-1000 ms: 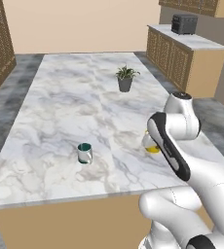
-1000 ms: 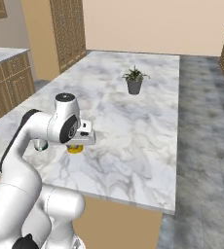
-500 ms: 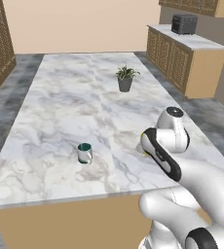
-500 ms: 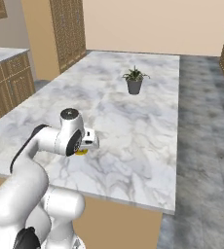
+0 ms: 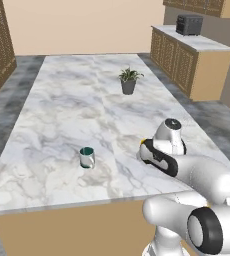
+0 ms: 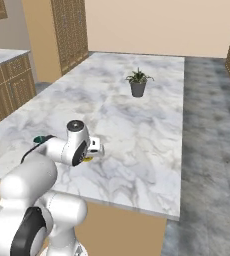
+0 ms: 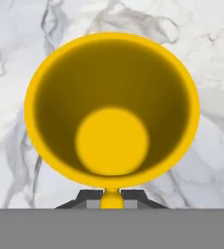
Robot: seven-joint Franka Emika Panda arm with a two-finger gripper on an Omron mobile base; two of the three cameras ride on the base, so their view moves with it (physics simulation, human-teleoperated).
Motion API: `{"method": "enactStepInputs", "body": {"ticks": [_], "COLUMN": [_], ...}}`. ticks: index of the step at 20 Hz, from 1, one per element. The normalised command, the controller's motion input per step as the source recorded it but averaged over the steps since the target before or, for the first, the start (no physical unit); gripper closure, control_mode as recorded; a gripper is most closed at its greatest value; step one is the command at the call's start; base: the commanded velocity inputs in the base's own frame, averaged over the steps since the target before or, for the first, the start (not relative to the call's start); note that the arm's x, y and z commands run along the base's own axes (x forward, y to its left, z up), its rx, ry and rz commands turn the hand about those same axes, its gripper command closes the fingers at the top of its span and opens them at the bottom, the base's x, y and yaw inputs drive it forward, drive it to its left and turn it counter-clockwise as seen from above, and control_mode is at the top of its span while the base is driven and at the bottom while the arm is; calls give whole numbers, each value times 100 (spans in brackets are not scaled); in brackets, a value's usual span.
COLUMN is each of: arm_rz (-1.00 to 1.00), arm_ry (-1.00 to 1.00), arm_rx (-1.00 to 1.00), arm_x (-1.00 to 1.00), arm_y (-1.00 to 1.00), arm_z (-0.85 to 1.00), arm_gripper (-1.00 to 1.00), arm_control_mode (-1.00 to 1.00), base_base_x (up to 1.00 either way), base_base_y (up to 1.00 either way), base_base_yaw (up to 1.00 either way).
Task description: Clear the mugs and bowl far away from the sink.
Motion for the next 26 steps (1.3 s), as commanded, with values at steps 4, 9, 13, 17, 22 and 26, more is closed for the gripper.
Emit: {"method": "enactStepInputs", "body": {"ticks": [4, 9, 13, 17, 22, 26], "arm_rz": [0, 0, 0, 0, 0, 0], "arm_ry": [1, 1, 0, 0, 0, 0], "arm_rx": [0, 0, 0, 0, 0, 0], "arm_x": [26, 23, 21, 15, 12, 7], "arm_y": [0, 0, 0, 0, 0, 3], "arm_z": [-28, -35, -34, -34, -36, -36], "arm_gripper": [100, 100, 100, 100, 100, -100], "arm_control_mode": [-100, -100, -100, -100, -100, -100], "base_base_x": [0, 0, 0, 0, 0, 0], "base_base_y": [0, 0, 0, 0, 0, 0], "base_base_yaw": [0, 0, 0, 0, 0, 0]}}
